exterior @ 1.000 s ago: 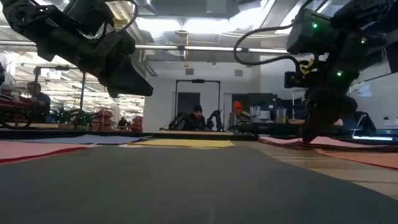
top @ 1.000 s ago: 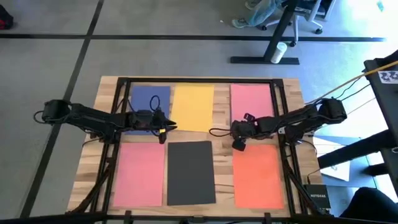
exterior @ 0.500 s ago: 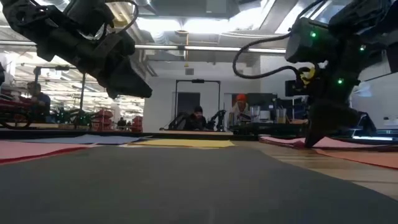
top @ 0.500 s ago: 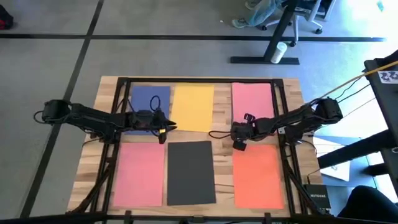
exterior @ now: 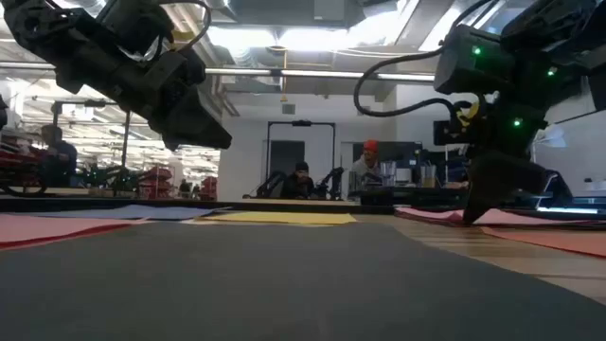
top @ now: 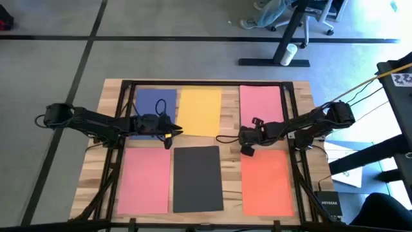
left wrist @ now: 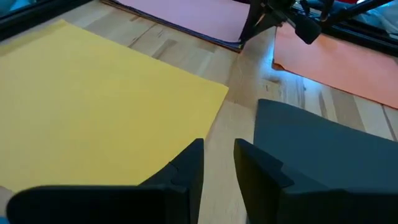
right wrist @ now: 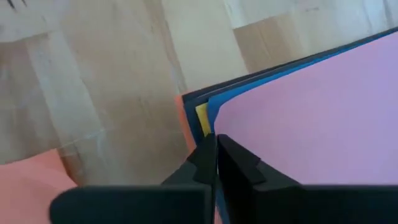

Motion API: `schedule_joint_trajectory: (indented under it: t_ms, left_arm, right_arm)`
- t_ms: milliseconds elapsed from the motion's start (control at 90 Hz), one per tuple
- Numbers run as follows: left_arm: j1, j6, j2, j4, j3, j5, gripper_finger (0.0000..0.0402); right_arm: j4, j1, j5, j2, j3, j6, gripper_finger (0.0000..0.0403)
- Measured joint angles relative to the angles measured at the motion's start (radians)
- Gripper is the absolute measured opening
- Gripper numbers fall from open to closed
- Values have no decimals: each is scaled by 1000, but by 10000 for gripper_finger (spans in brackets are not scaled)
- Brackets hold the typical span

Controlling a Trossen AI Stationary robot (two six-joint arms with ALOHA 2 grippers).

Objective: Organize paper
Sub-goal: Stack the pink paper on top of the other pink paper

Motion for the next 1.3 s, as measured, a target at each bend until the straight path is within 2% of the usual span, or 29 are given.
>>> schedule_joint_trajectory:
  t_ms: [167, 267, 544, 656, 778, 1122, 1300]
  left_arm:
    - [0, 0, 0, 0, 0, 0, 75]
    - [0, 0, 0, 0, 0, 0, 75]
    - [0, 2, 0, 9, 0, 0, 75]
    - [-4, 39, 12, 96, 0, 8, 75]
    - [-36, 158, 55, 204, 12, 40, 75]
    - [-89, 445, 351, 207, 277, 61, 75]
    - [-89, 544, 449, 133, 401, 84, 79]
  right_arm:
    - [18, 6, -55, 0, 0, 0, 0]
    - [8, 41, -53, 0, 15, 0, 0]
    - [8, 124, -71, -1, 163, -24, 0]
    - [9, 139, -72, -1, 220, -51, 0]
    - [11, 138, -72, -1, 267, -81, 0]
    - [64, 137, -113, -1, 301, -102, 0]
    - [67, 137, -114, -1, 301, -105, 0]
